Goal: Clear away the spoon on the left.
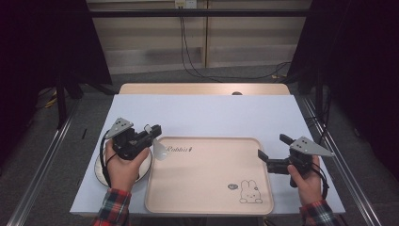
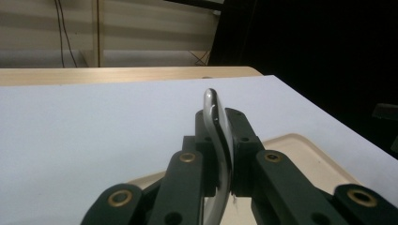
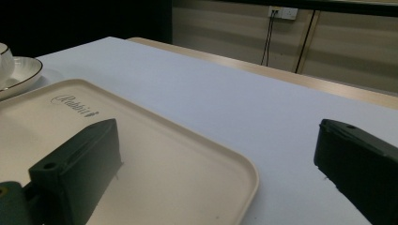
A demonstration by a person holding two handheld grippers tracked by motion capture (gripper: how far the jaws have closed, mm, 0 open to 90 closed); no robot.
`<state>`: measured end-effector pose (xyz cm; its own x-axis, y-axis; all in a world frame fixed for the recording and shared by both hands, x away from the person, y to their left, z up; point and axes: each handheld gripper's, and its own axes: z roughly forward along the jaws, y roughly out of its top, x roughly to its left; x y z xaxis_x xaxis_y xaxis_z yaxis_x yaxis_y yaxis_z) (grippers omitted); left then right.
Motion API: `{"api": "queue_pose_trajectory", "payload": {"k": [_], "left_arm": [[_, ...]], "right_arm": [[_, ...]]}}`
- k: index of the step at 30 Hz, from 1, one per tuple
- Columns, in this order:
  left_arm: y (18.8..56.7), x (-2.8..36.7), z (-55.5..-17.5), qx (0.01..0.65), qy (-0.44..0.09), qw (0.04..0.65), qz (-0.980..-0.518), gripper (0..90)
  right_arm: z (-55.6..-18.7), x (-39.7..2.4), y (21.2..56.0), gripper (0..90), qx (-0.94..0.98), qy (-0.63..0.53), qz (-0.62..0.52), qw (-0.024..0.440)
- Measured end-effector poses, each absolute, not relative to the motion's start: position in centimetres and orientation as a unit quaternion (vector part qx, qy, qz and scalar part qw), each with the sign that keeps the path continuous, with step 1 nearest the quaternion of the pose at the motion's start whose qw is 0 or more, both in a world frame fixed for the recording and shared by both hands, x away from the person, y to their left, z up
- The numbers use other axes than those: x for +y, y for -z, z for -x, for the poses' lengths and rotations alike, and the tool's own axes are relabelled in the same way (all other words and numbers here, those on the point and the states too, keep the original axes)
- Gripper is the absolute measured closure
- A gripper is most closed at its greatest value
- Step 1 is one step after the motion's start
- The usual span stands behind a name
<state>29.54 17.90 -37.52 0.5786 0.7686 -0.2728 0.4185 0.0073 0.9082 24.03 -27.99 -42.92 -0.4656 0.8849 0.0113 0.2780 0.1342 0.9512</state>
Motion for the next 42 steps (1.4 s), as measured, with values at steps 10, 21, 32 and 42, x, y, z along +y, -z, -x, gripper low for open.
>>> {"api": "queue_pose_trajectory", "payload": {"k": [10, 21, 32, 42], "left_arm": [[38.4, 16.8, -29.7, 0.424, -0.148, 0.556, -0.700, 85.0], [39.8, 16.0, -29.4, 0.416, -0.131, 0.550, -0.712, 84.9], [40.8, 15.3, -29.3, 0.411, -0.114, 0.544, -0.723, 85.0], [41.7, 14.6, -29.1, 0.405, -0.099, 0.532, -0.737, 84.9]], "right_arm": [[-24.0, -27.9, 43.0, 0.4, 0.695, -0.503, -0.418, 0.300], [-23.9, -28.0, 43.0, 0.4, 0.694, -0.502, -0.419, 0.301], [-23.8, -28.2, 42.9, 0.4, 0.694, -0.502, -0.418, 0.303], [-23.8, -28.3, 43.0, 0.4, 0.694, -0.501, -0.420, 0.301]]}}
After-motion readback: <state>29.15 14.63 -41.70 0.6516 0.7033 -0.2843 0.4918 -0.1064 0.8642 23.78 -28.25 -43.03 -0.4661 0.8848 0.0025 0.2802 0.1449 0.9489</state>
